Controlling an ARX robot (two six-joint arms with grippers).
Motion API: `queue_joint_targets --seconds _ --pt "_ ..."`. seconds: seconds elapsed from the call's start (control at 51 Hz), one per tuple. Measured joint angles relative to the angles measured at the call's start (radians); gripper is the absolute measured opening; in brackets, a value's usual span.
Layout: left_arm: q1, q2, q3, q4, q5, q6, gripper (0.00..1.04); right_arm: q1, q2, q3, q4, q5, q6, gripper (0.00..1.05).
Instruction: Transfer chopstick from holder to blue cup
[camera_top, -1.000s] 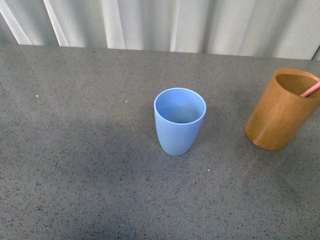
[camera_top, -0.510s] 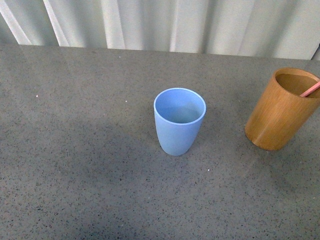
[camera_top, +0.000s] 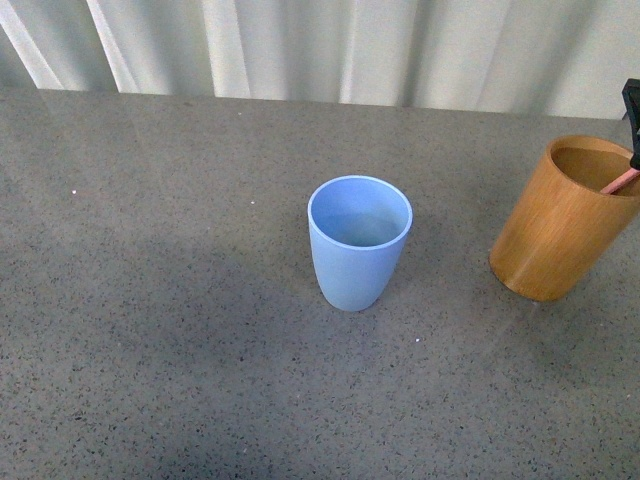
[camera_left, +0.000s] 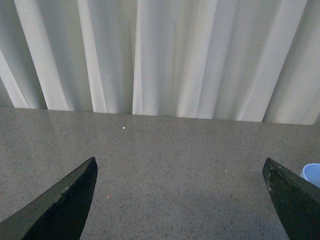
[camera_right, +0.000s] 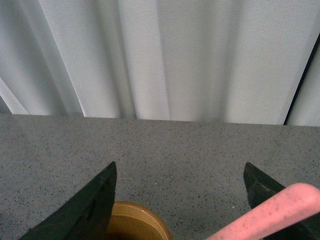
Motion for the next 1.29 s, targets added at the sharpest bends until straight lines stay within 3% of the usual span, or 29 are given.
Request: queue_joint_targets --seconds 0.098,0.235,0.392,0.745,1.294 --pt "0.0 0.0 0.0 0.0 0.0 0.0 0.98 0.005 0.003 0.0 0.009 0.003 0.0 0.56" --pt "0.0 0.0 0.0 0.0 0.0 0.0 0.98 0.026 0.003 0.0 0.018 0.016 0.0 0.24" --pt "0.0 0.0 0.0 0.0 0.0 0.0 0.98 0.05 -0.016 -0.001 0.021 0.011 0.016 0.01" --pt "0.0 0.0 0.0 0.0 0.0 0.0 0.98 0.079 -0.122 -0.001 -0.043 0.024 -0.005 0.01" --pt "0.0 0.0 0.0 0.0 0.0 0.0 0.98 0.168 -0.48 0.043 -0.29 0.05 0.004 0.01"
